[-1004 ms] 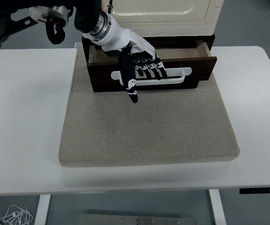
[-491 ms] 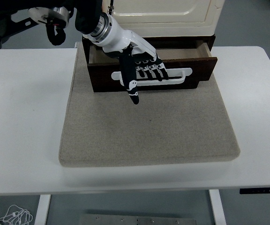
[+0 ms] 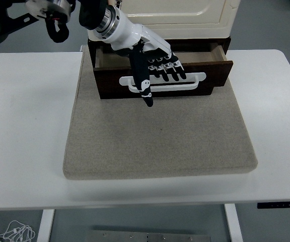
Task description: Open the drawer under the combination cabinet
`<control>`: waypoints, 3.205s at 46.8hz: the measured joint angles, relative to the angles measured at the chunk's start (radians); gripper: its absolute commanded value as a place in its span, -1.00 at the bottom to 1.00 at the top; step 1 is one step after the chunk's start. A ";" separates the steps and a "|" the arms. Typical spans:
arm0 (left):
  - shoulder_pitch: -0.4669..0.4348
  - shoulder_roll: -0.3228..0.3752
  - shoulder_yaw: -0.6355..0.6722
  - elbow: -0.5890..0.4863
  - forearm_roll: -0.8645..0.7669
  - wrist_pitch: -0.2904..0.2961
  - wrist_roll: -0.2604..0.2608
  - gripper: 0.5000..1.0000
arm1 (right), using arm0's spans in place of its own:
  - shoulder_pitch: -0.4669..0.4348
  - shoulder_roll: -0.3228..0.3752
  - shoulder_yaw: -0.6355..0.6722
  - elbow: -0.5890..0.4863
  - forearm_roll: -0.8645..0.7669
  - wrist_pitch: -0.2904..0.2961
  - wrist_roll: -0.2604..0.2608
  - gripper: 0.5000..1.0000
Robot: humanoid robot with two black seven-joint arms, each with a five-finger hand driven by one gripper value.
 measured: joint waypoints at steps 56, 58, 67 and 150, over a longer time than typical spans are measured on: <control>0.110 0.050 -0.977 0.443 -0.009 0.024 -0.216 1.00 | 0.000 0.000 0.000 0.000 0.000 0.000 0.000 0.70; 0.110 0.058 -0.984 0.464 -0.009 0.059 -0.241 1.00 | 0.000 0.000 0.000 0.000 0.000 0.000 0.000 0.70; 0.107 0.096 -0.979 0.572 -0.016 0.240 -0.348 1.00 | 0.000 0.000 0.000 0.000 0.000 0.000 0.000 0.70; 0.711 -0.217 -0.981 1.040 -0.454 0.353 -0.369 1.00 | -0.005 0.000 -0.002 0.002 0.000 0.005 0.001 0.70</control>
